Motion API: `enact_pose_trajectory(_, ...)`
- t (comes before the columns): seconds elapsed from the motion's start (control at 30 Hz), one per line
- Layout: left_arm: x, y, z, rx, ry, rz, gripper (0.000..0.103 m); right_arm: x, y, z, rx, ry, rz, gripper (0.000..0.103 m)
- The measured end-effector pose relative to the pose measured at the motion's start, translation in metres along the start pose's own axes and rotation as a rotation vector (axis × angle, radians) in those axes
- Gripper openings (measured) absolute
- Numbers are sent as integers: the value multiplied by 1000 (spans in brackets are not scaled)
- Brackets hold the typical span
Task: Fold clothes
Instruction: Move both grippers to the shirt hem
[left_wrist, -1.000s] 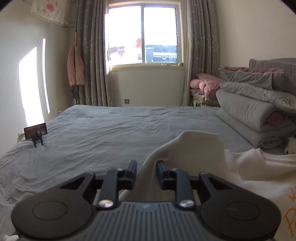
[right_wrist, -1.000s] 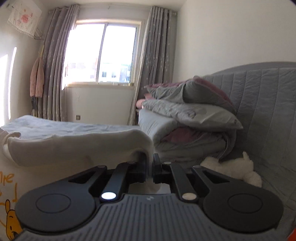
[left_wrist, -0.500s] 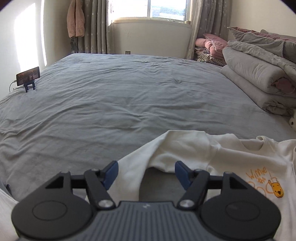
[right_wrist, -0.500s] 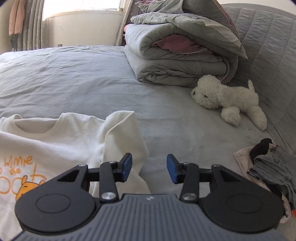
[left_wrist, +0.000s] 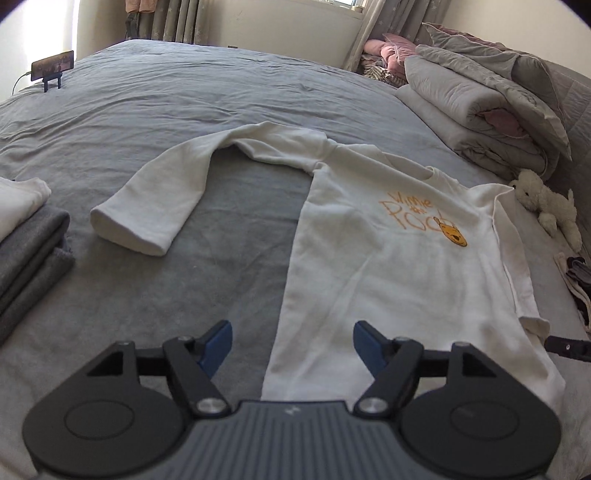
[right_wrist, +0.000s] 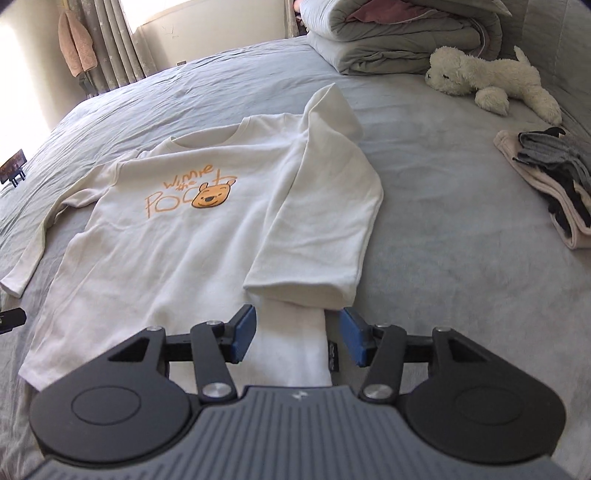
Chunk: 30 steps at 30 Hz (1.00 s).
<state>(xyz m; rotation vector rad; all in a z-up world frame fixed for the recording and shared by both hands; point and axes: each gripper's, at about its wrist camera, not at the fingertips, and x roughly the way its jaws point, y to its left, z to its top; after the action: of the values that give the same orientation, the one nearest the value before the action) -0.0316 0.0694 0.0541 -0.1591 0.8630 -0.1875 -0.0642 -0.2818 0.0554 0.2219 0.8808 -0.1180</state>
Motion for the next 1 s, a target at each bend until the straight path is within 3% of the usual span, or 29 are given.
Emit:
enact_pose_trajectory(0.13, 0, 4, -22, 89, -1, -15, 81, -10, -7, -28, 56, 36, 71, 55)
enact_pose_trajectory(0.27, -4, 6, -28, 96, -5, -48, 80, -18, -18, -45, 104, 34, 54, 56)
enact_pose_trajectory(0.33, -3, 8, -29, 78, 4, -54, 77, -20, -26, -55, 146, 31, 64, 56)
enact_pose_trajectory(0.4, -1, 8, -31, 78, 22, -68, 66, -21, -26, -62, 141, 22, 69, 56)
enact_pose_trajectory(0.63, -8, 13, -29, 28, 8, -118, 64, -18, -22, -60, 100, 4, 112, 55)
enact_pose_trajectory(0.83, -6, 12, -29, 40, 13, -130, 47, -10, -21, -53, 138, -2, 106, 42)
enact_pose_trajectory(1.0, 8, 15, -26, 4, 33, -138, 22, -8, -19, -55, 132, -11, 79, 25)
